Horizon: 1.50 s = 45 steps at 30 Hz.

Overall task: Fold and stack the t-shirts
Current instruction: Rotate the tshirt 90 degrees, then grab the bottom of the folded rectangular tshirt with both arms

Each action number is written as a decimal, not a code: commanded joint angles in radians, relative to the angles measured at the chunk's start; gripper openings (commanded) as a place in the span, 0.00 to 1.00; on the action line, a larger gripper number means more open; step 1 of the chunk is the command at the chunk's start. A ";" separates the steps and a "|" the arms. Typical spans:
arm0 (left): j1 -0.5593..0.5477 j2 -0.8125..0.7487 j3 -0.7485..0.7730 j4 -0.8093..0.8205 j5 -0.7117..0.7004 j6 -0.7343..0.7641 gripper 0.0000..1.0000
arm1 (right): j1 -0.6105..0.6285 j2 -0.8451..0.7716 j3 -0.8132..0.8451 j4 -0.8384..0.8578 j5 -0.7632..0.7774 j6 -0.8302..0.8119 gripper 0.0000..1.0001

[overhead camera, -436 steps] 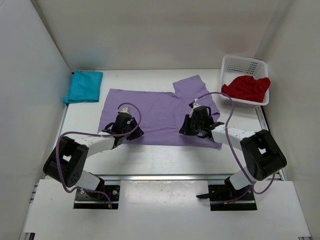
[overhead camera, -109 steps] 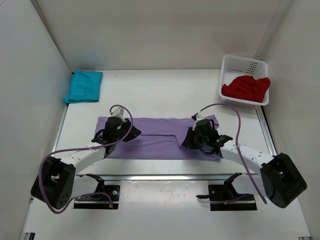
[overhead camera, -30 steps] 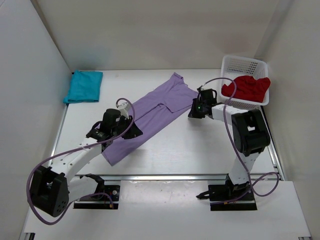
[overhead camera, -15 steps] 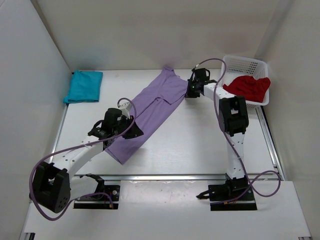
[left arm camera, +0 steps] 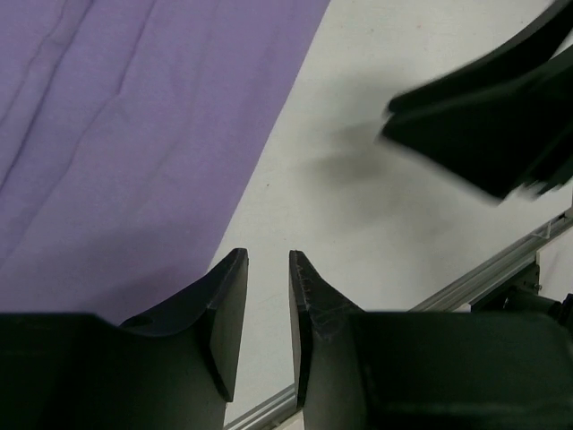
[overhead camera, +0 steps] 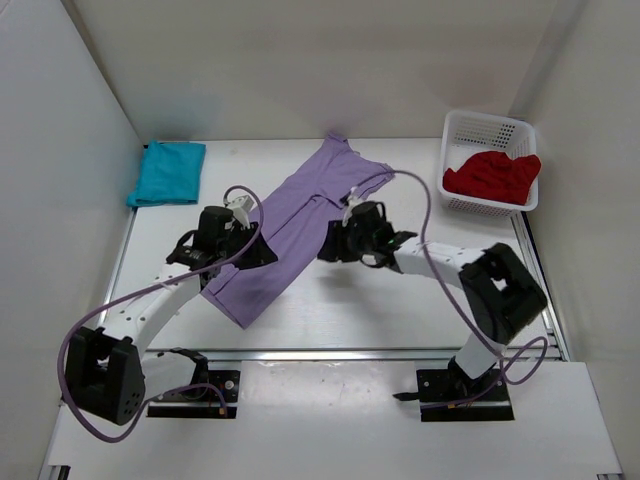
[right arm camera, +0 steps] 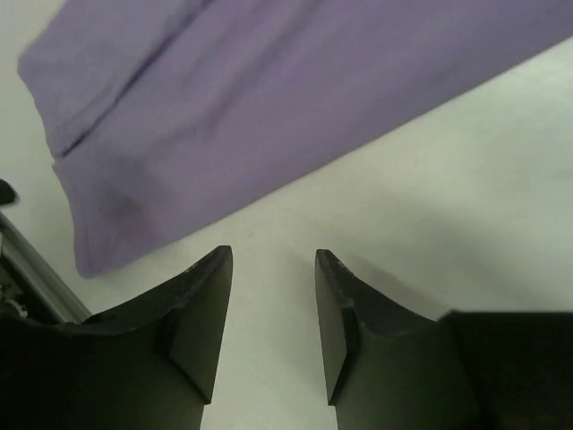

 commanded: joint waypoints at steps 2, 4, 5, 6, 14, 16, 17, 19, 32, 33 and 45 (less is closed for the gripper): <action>0.026 -0.050 0.054 -0.074 -0.013 0.043 0.35 | 0.094 0.101 -0.046 0.224 0.048 0.166 0.43; 0.034 -0.065 0.045 -0.086 -0.020 0.051 0.37 | 0.120 0.173 -0.014 0.247 0.043 0.197 0.44; 0.036 -0.070 0.054 -0.087 -0.020 0.055 0.37 | 0.135 0.193 -0.006 0.255 0.050 0.217 0.45; 0.037 -0.073 0.048 -0.097 -0.028 0.060 0.37 | 0.136 0.226 -0.001 0.274 0.058 0.226 0.44; 0.016 -0.064 0.037 -0.101 -0.056 0.072 0.37 | 0.127 0.381 0.037 0.322 -0.034 0.309 0.22; 0.014 -0.061 0.037 -0.106 -0.056 0.070 0.37 | 0.100 0.350 0.011 0.311 -0.048 0.303 0.02; 0.008 -0.059 0.036 -0.107 -0.063 0.069 0.36 | 0.081 0.298 -0.032 0.311 -0.048 0.298 0.00; -0.024 -0.053 0.031 -0.098 -0.079 0.067 0.37 | 0.039 0.202 -0.115 0.298 -0.048 0.262 0.00; -0.199 0.030 -0.141 -0.014 -0.054 0.018 0.51 | -0.343 -0.244 -0.329 -0.070 -0.139 -0.062 0.40; -0.204 0.030 -0.162 -0.002 -0.028 0.017 0.54 | -0.331 -0.263 -0.369 -0.086 -0.117 -0.053 0.41; -0.293 0.094 -0.233 0.071 0.069 -0.025 0.53 | -0.027 -0.797 -0.693 -0.359 0.108 0.214 0.43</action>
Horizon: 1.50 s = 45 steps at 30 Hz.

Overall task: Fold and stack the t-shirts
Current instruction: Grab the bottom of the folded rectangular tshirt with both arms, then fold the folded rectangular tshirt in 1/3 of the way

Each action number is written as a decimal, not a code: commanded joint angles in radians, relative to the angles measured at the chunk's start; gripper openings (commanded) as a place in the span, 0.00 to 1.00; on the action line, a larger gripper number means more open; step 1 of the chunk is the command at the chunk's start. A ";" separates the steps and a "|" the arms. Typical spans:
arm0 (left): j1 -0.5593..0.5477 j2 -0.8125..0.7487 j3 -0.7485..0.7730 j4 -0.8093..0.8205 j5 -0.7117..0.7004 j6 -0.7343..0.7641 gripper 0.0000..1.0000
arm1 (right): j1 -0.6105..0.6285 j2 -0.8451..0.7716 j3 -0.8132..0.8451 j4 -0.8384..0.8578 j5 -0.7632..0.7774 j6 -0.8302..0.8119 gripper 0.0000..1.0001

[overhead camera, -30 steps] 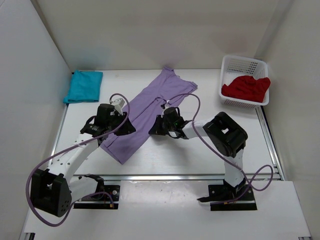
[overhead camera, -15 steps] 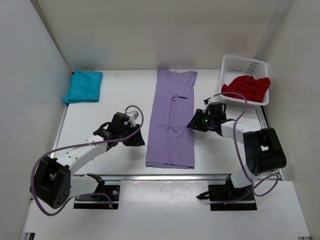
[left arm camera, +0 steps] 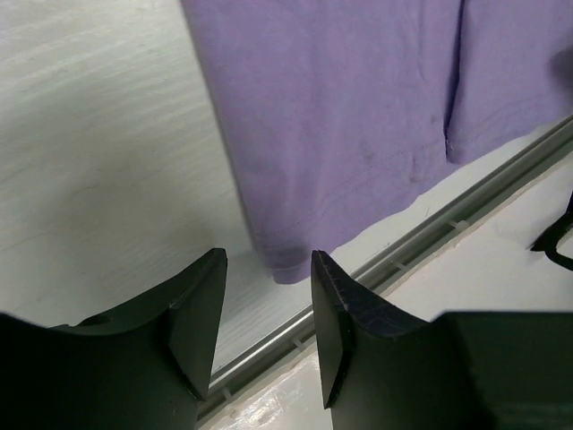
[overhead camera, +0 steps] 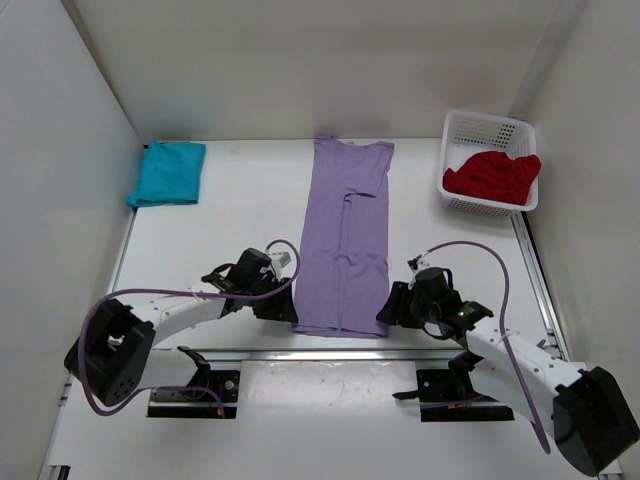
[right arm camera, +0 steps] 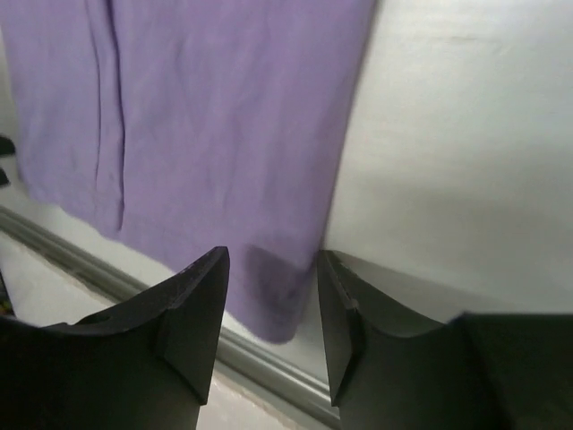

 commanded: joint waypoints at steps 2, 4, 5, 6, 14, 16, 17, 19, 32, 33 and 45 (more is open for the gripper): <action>-0.037 0.008 -0.014 0.054 0.033 -0.026 0.52 | 0.090 -0.097 -0.061 -0.115 0.099 0.135 0.42; -0.048 0.028 -0.019 0.065 0.030 -0.030 0.51 | 0.090 -0.152 -0.083 -0.134 0.086 0.144 0.40; -0.053 0.031 -0.017 0.059 0.036 -0.033 0.49 | 0.080 -0.157 -0.103 -0.140 0.077 0.155 0.39; -0.062 0.037 -0.017 0.066 0.033 -0.037 0.49 | 0.073 -0.174 -0.118 -0.140 0.057 0.166 0.36; -0.083 0.051 -0.017 0.103 0.028 -0.063 0.24 | 0.155 -0.185 -0.135 -0.118 0.080 0.216 0.10; -0.088 0.044 -0.011 0.092 0.013 -0.065 0.14 | 0.148 -0.200 -0.132 -0.120 0.073 0.216 0.01; -0.102 0.047 -0.009 0.083 0.011 -0.059 0.07 | 0.144 -0.206 -0.123 -0.131 0.080 0.210 0.00; -0.102 0.024 -0.011 0.010 0.008 -0.042 0.00 | 0.178 -0.229 -0.115 -0.184 0.088 0.224 0.00; 0.016 -0.079 0.225 -0.212 0.007 -0.059 0.00 | -0.075 -0.064 0.190 -0.221 -0.083 -0.064 0.00; 0.035 -0.049 0.242 -0.177 0.013 -0.059 0.00 | -0.135 -0.029 0.219 -0.180 -0.091 -0.102 0.00; 0.201 0.520 0.770 -0.077 -0.084 -0.079 0.00 | -0.341 0.574 0.604 0.109 -0.098 -0.232 0.00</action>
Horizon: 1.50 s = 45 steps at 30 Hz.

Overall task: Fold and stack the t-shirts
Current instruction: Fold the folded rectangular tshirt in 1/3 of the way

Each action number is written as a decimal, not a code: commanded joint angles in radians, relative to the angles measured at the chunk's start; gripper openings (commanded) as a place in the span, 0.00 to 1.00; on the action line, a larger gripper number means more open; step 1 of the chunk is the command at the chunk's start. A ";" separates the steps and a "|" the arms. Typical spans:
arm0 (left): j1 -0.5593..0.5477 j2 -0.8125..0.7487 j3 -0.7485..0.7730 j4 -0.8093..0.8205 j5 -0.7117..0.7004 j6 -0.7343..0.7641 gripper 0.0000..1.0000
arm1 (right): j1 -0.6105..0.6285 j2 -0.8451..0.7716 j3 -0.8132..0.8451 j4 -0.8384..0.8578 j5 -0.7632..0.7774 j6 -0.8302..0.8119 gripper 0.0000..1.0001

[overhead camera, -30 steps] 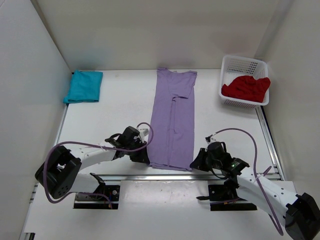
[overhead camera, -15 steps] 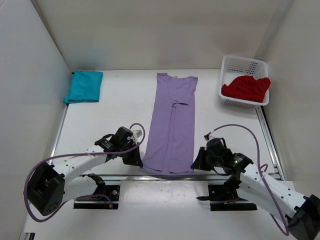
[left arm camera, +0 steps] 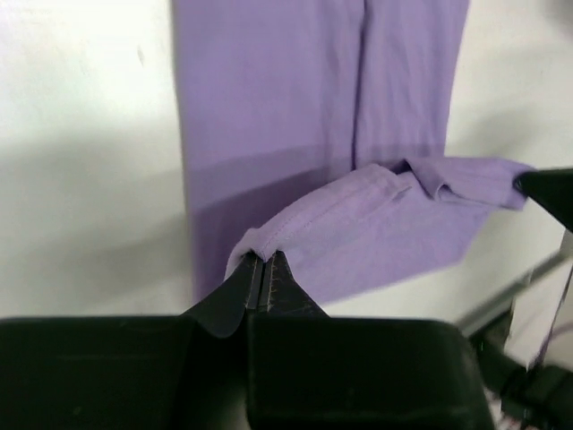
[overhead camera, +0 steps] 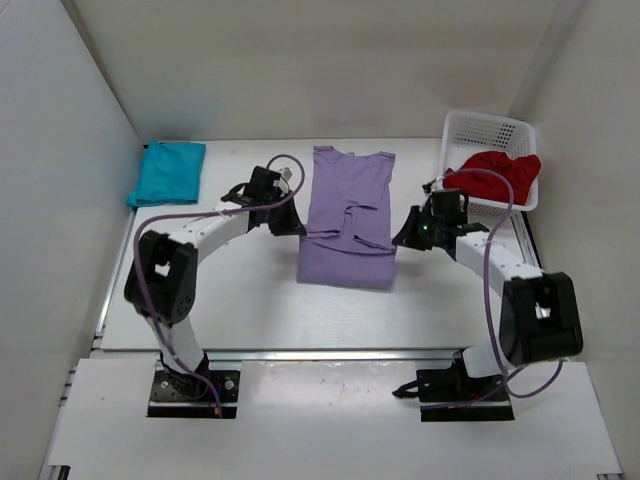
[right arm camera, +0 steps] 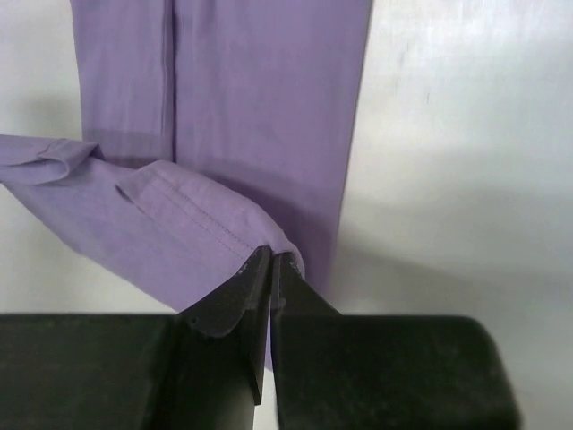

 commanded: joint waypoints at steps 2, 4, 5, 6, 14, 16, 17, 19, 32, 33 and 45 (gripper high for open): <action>0.038 0.129 0.150 0.009 -0.049 -0.010 0.00 | -0.041 0.127 0.125 0.175 -0.042 -0.041 0.00; 0.042 0.182 0.196 0.028 -0.029 -0.014 0.00 | -0.059 0.216 0.181 0.180 -0.071 -0.039 0.00; 0.042 0.196 0.205 0.040 -0.032 -0.013 0.00 | -0.058 0.230 0.220 0.172 -0.075 -0.039 0.00; 0.041 0.217 0.219 0.054 -0.034 -0.011 0.00 | -0.055 0.259 0.231 0.184 -0.072 -0.041 0.00; 0.056 0.346 0.308 0.121 -0.012 -0.034 0.01 | -0.088 0.480 0.372 0.192 -0.090 -0.045 0.00; 0.067 0.354 0.296 0.167 -0.003 -0.048 0.02 | -0.093 0.498 0.393 0.192 -0.099 -0.042 0.00; 0.068 0.354 0.271 0.185 -0.011 -0.051 0.03 | -0.094 0.498 0.387 0.200 -0.093 -0.035 0.00; 0.084 0.355 0.260 0.225 -0.009 -0.066 0.07 | -0.093 0.494 0.381 0.208 -0.061 -0.041 0.01; 0.104 0.124 0.075 0.409 0.043 -0.174 0.39 | -0.055 0.293 0.361 0.149 0.052 -0.084 0.32; 0.075 0.095 0.034 0.426 0.035 -0.172 0.38 | -0.032 0.256 0.354 0.148 0.081 -0.090 0.29; -0.068 0.147 -0.241 0.563 0.015 -0.244 0.28 | 0.237 0.409 0.375 0.200 0.034 -0.130 0.00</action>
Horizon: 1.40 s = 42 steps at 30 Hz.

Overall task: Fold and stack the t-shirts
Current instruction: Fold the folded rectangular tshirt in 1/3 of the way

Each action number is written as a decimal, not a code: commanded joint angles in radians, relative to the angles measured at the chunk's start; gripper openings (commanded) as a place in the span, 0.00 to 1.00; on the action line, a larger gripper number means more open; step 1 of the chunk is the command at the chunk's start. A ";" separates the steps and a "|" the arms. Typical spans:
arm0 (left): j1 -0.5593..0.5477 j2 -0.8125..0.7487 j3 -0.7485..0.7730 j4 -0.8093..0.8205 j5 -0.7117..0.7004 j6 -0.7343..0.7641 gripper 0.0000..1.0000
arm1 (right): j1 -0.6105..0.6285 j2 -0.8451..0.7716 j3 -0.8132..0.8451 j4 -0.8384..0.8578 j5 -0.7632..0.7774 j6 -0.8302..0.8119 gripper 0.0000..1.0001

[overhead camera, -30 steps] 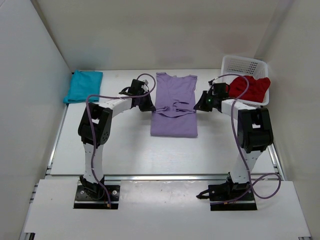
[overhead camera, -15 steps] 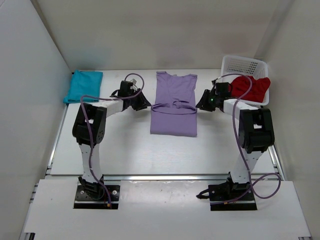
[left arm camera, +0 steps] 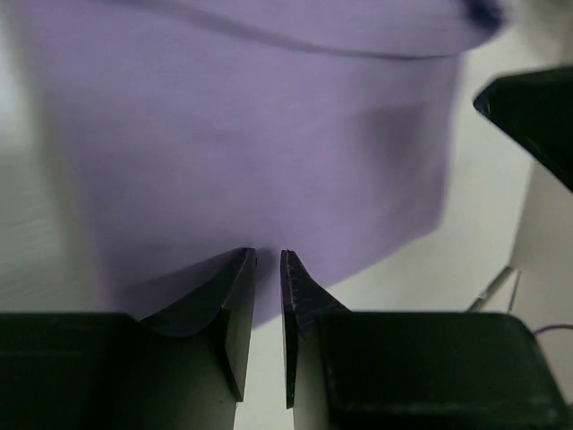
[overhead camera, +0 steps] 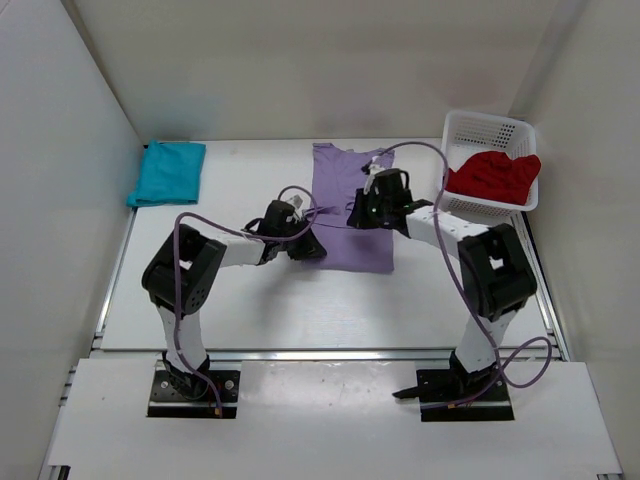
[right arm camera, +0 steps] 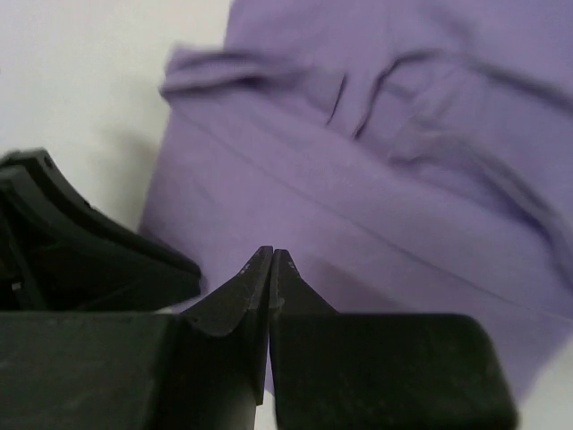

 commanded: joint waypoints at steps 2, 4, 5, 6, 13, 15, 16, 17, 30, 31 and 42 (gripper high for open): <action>0.032 0.002 -0.073 0.043 -0.008 -0.025 0.28 | 0.037 0.106 0.061 0.002 -0.012 -0.025 0.00; 0.032 -0.011 -0.107 0.068 -0.003 -0.033 0.28 | 0.044 0.139 0.088 0.008 -0.015 -0.027 0.00; 0.029 -0.020 -0.125 0.077 -0.005 -0.038 0.28 | 0.051 0.159 0.088 0.013 -0.010 -0.022 0.00; 0.029 -0.026 -0.139 0.080 0.007 -0.048 0.28 | 0.057 0.175 0.093 0.013 -0.006 -0.024 0.00; 0.017 -0.028 -0.202 0.166 0.058 -0.098 0.27 | 0.044 0.235 0.098 0.085 0.081 0.007 0.00; 0.009 -0.040 -0.205 0.141 0.044 -0.081 0.28 | 0.029 0.267 0.111 0.122 0.120 0.016 0.00; 0.008 -0.047 -0.212 0.134 0.033 -0.075 0.27 | 0.026 0.287 0.121 0.136 0.129 0.013 0.00; 0.009 -0.054 -0.212 0.125 0.029 -0.058 0.27 | 0.015 0.296 0.148 0.145 0.147 0.012 0.00; -0.017 -0.165 -0.213 0.048 0.006 -0.025 0.28 | -0.081 0.097 0.155 0.045 0.007 0.045 0.00; -0.014 -0.172 -0.217 0.049 0.010 -0.024 0.28 | -0.080 0.060 0.091 0.085 -0.009 0.054 0.00; 0.051 -0.227 -0.249 0.042 -0.004 -0.010 0.29 | 0.008 0.300 0.197 0.114 -0.279 0.140 0.00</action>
